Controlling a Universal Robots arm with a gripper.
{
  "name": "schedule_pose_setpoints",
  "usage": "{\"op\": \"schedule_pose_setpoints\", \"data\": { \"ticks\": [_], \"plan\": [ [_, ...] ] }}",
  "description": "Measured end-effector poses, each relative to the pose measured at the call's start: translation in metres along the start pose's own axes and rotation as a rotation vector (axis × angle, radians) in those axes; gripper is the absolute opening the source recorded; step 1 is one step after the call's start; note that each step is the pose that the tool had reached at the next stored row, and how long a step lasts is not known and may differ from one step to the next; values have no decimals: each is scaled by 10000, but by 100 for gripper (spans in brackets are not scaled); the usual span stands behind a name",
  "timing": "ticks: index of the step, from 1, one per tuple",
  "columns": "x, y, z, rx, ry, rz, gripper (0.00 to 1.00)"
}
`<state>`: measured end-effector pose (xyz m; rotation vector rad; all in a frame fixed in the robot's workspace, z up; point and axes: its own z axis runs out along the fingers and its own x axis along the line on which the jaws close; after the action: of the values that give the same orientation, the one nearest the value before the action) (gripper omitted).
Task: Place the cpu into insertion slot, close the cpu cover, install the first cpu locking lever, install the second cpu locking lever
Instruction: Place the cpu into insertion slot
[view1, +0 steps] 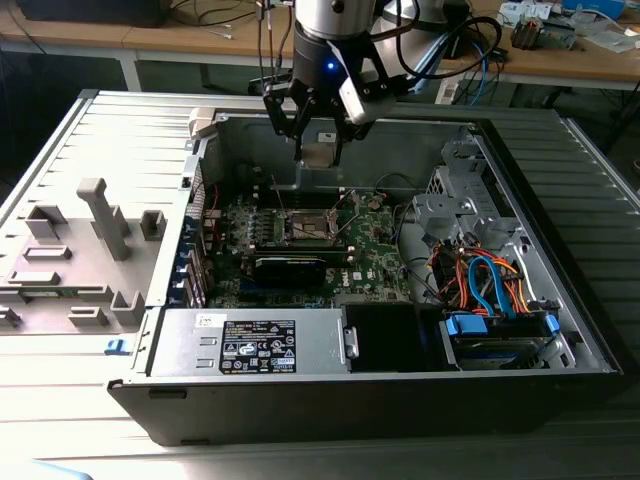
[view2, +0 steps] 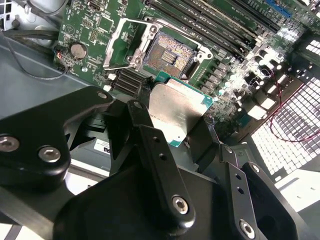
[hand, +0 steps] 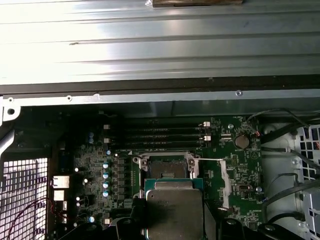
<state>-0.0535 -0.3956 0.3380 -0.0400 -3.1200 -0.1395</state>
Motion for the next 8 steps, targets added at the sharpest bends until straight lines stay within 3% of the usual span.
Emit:
{"op": "schedule_pose_setpoints", "data": {
  "ticks": [8],
  "plan": [
    [3,-11,19,0,0,-1,55]
  ]
}}
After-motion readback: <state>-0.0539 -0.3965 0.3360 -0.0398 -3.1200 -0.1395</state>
